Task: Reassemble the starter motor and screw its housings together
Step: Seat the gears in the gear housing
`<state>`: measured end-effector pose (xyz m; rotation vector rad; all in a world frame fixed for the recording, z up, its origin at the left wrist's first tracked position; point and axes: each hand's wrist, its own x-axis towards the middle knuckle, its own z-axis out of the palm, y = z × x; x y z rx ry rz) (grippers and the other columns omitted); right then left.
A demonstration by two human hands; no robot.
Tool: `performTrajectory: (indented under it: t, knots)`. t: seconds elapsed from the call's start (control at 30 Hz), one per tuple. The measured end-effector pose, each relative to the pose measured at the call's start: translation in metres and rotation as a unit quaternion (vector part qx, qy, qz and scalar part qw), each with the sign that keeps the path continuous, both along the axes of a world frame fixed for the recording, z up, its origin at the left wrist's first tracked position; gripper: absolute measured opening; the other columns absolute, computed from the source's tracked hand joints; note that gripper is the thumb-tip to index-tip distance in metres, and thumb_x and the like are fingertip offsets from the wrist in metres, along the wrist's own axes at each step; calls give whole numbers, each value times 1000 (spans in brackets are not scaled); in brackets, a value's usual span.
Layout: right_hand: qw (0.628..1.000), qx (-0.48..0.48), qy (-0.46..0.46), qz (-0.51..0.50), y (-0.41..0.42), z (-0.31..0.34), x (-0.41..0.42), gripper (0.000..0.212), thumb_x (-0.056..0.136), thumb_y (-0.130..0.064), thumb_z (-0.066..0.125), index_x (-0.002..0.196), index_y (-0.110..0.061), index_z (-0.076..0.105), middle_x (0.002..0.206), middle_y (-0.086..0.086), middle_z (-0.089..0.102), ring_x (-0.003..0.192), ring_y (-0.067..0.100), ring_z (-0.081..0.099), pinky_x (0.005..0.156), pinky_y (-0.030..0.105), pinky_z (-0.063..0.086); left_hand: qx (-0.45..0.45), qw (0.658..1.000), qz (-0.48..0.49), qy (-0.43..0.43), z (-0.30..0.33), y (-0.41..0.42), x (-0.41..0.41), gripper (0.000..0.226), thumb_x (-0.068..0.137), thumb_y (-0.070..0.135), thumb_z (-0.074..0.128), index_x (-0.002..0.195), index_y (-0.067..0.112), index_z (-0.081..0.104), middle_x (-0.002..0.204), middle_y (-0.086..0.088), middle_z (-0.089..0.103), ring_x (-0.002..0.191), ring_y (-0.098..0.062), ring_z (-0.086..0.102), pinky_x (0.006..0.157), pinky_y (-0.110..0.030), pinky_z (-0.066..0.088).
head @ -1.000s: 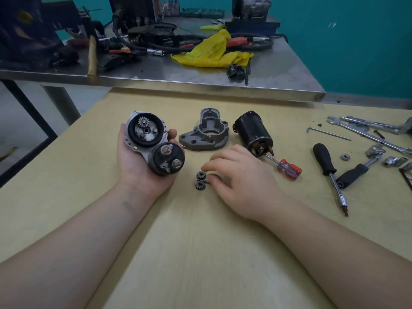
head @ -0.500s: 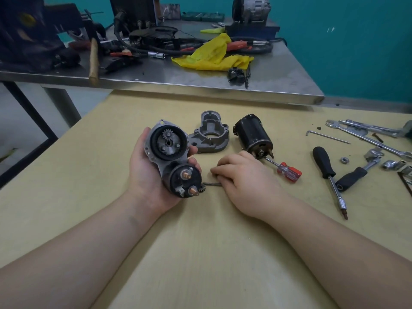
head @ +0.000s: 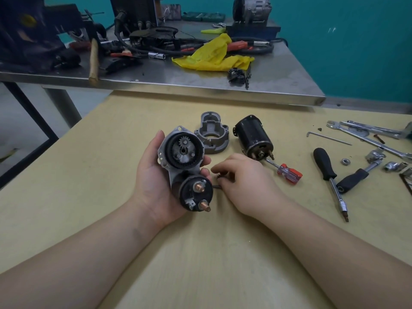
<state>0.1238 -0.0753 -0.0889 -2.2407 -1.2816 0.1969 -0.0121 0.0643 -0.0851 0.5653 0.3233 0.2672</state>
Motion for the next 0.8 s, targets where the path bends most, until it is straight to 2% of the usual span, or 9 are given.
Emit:
performTrajectory:
  t: [0.07, 0.23, 0.37, 0.43, 0.5, 0.57, 0.63, 0.73, 0.8]
  knots:
    - [1000, 13, 13, 3, 0, -1, -2, 30, 102, -14, 65, 123, -31, 77, 112, -12, 61, 104, 10, 59, 93, 28, 49, 0, 1000, 6, -1, 0, 1, 1, 73, 88, 79, 59, 101, 11, 82, 96, -17, 72, 71, -29, 68, 73, -36, 59]
    - [997, 67, 38, -6, -4, 3, -3, 30, 98, -5, 68, 116, -26, 79, 103, -15, 59, 87, -3, 55, 77, 4, 39, -1, 1000, 11, -7, -1, 1, 1, 72, 86, 79, 62, 105, 12, 83, 98, -14, 73, 80, -26, 70, 77, -36, 60]
    - [976, 210, 57, -26, -7, 23, -4, 26, 95, -2, 74, 105, -25, 80, 100, -11, 67, 89, -2, 61, 79, 13, 44, 7, 1000, 16, -1, 0, 0, 2, 71, 76, 73, 74, 109, 11, 83, 101, -17, 74, 80, -28, 72, 77, -36, 61]
    - [955, 284, 82, -12, -7, 37, -6, 34, 92, 1, 76, 98, -33, 77, 95, -11, 70, 86, 3, 64, 78, 17, 48, 22, 1000, 19, 4, 2, -2, 1, 73, 74, 74, 73, 110, 11, 83, 100, -18, 74, 77, -29, 72, 76, -36, 62]
    - [936, 330, 118, 30, -8, 48, -12, 41, 90, 2, 78, 95, -38, 74, 93, -10, 72, 87, 11, 69, 80, 23, 54, 25, 1000, 19, 2, 3, -4, 1, 75, 76, 75, 70, 113, 11, 83, 106, -16, 74, 85, -27, 72, 78, -35, 62]
    - [928, 340, 128, 79, -10, 54, -17, 40, 87, 2, 79, 95, -37, 74, 94, -10, 72, 89, 17, 71, 84, 29, 58, 23, 1000, 6, -3, 5, -7, 0, 76, 80, 75, 67, 119, 11, 81, 127, -14, 71, 108, -25, 68, 93, -38, 60]
    - [932, 331, 91, 115, -12, 53, -20, 35, 87, 3, 80, 98, -30, 76, 95, -8, 72, 90, 19, 69, 83, 30, 57, 29, 999, -22, -11, 7, -11, -3, 76, 84, 71, 68, 127, 9, 78, 148, -15, 63, 132, -26, 60, 112, -43, 51]
    - [936, 319, 48, 144, -11, 47, -21, 24, 87, 7, 80, 98, -15, 79, 96, -1, 71, 89, 18, 66, 81, 24, 52, 28, 997, -58, -47, 11, -16, -6, 69, 86, 57, 77, 132, 6, 74, 143, -19, 66, 132, -31, 66, 103, -46, 57]
    - [935, 320, 41, 148, -11, 45, -19, 22, 87, 7, 80, 97, -12, 79, 95, -1, 71, 89, 18, 65, 79, 27, 52, 24, 995, -70, -60, 12, -19, -6, 66, 84, 51, 83, 133, 7, 74, 138, -17, 69, 127, -31, 69, 99, -45, 59]
